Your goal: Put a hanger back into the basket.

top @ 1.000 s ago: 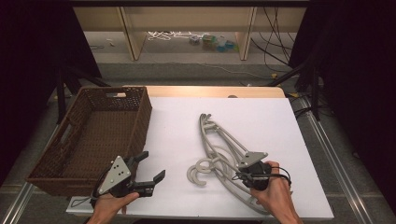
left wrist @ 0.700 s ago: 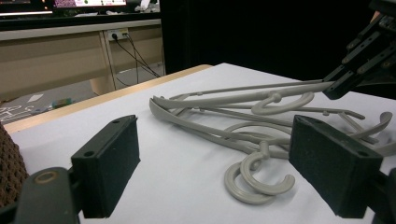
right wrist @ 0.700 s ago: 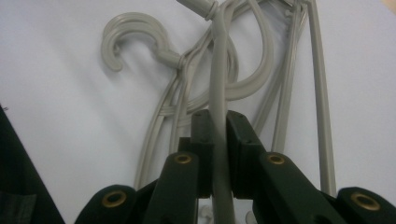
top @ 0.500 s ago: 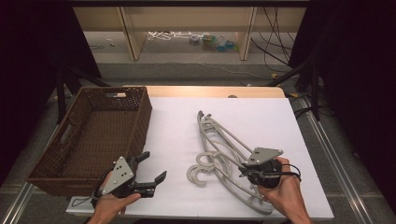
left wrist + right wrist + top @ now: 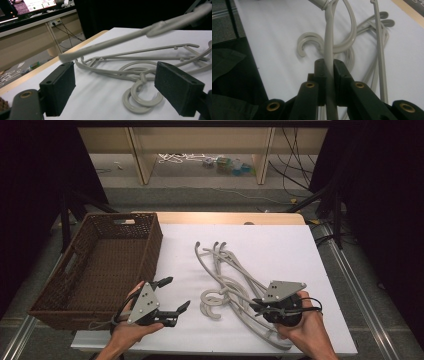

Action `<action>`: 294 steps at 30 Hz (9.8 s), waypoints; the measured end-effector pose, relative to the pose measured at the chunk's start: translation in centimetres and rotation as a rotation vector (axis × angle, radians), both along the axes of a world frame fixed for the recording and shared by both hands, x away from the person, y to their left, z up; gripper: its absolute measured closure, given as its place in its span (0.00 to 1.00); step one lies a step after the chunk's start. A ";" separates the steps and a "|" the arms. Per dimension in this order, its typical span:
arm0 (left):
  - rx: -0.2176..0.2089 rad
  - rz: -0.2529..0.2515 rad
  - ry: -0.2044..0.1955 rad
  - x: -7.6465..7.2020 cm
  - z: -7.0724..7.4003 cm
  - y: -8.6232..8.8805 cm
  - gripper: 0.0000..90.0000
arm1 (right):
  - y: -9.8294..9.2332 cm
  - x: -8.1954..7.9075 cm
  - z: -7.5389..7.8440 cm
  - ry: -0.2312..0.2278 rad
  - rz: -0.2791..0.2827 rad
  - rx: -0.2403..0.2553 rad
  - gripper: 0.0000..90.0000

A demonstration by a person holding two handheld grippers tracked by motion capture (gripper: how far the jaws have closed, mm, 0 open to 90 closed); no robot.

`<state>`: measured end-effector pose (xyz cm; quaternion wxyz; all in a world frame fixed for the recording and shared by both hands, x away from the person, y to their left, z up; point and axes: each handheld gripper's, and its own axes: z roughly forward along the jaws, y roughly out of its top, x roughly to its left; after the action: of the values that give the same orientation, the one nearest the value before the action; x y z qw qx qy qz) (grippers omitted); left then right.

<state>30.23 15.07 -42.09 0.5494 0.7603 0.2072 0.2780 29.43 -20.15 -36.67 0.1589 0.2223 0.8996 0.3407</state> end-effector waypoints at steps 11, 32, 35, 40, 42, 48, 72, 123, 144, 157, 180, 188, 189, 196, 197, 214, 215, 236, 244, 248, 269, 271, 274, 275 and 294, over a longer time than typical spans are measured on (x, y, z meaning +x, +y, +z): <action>0.159 -0.090 -0.046 1.9 -0.6 -2.0 0.24 | 1.3 -0.9 0.2 0.019 0.077 -0.013 0.92; 0.303 -0.295 -0.129 2.9 -0.6 -4.1 0.54 | 2.4 -1.7 0.1 0.041 0.175 -0.011 0.92; 0.337 -0.338 -0.126 2.8 -0.3 -4.1 0.65 | 2.4 -1.6 0.1 0.033 0.177 -0.017 0.92; 0.428 -0.393 -0.175 2.4 0.2 -4.2 0.73 | 2.2 -1.5 0.1 0.039 0.210 -0.014 0.92; 0.440 -0.404 -0.190 2.2 0.3 -4.4 0.75 | 2.0 -1.3 0.1 0.040 0.226 -0.012 0.92; 0.490 -0.439 -0.215 1.7 0.8 -4.4 0.82 | 1.0 -0.8 0.4 0.039 0.256 0.038 0.90; 0.309 -0.196 0.185 3.0 3.3 -3.3 0.88 | -0.7 -0.1 3.6 -0.208 -0.082 0.275 0.29; -0.037 0.252 0.350 7.1 15.4 14.7 0.88 | -1.0 -0.2 -2.9 -0.101 -0.135 0.307 0.20; 0.127 0.332 0.329 8.2 9.7 21.7 0.88 | -1.2 0.1 -3.4 -0.081 -0.131 0.304 0.20; 0.184 0.387 0.418 8.2 7.0 24.2 0.88 | -1.2 0.3 -3.6 -0.075 -0.133 0.297 0.20; 0.274 0.448 0.643 11.9 2.0 23.5 0.88 | -1.3 0.3 -3.7 -0.068 -0.129 0.294 0.20; 0.278 0.496 0.658 12.1 1.0 24.3 0.83 | -1.2 0.3 -3.9 -0.065 -0.130 0.293 0.20; 0.276 0.514 0.658 12.1 0.9 24.3 0.82 | -1.2 0.3 -3.9 -0.063 -0.129 0.294 0.20; 0.315 0.665 0.634 12.1 1.1 24.8 0.67 | -1.2 0.4 -4.0 -0.073 -0.130 0.298 0.20; 0.305 0.675 0.637 12.1 1.3 24.9 0.63 | -1.2 0.4 -4.0 -0.074 -0.130 0.298 0.20; -0.054 0.653 0.416 7.0 7.5 20.5 0.27 | -1.3 0.4 -4.1 -0.061 -0.144 0.295 0.20; -0.080 0.635 0.413 6.6 7.6 20.0 0.26 | -1.4 0.5 -4.2 -0.067 -0.144 0.293 0.20; -0.238 0.289 0.256 0.5 6.4 7.8 0.19 | -1.7 0.7 -4.6 -0.061 -0.177 0.347 0.20; -0.215 0.226 0.173 -0.7 5.1 5.0 0.18 | -1.8 0.8 -4.6 -0.079 -0.197 0.390 0.19; -0.213 0.191 0.176 -0.9 3.8 4.0 0.18 | -1.8 1.0 -4.5 -0.088 -0.199 0.402 0.19; -0.171 0.175 0.124 -1.3 -0.4 3.7 0.18 | -1.1 0.8 -5.4 -0.040 -0.171 0.347 0.19; -0.146 0.173 0.121 -1.3 -0.6 3.7 0.18 | -1.1 0.9 -5.6 -0.040 -0.172 0.309 0.19; -0.143 0.175 0.116 -1.3 -0.8 3.6 0.18 | -1.2 1.0 -6.1 -0.029 -0.177 0.234 0.22; -0.144 0.174 0.117 -1.3 -0.8 3.6 0.18 | -1.3 1.1 -6.2 -0.032 -0.176 0.210 0.23; -0.135 0.157 0.135 -1.3 -1.1 3.4 0.18 | -1.6 2.3 -9.2 0.121 -0.130 -0.028 0.47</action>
<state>28.97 18.47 -43.24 0.5605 0.7200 0.3209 0.2539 31.73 -21.71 -45.89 0.1290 0.2982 0.8959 0.3030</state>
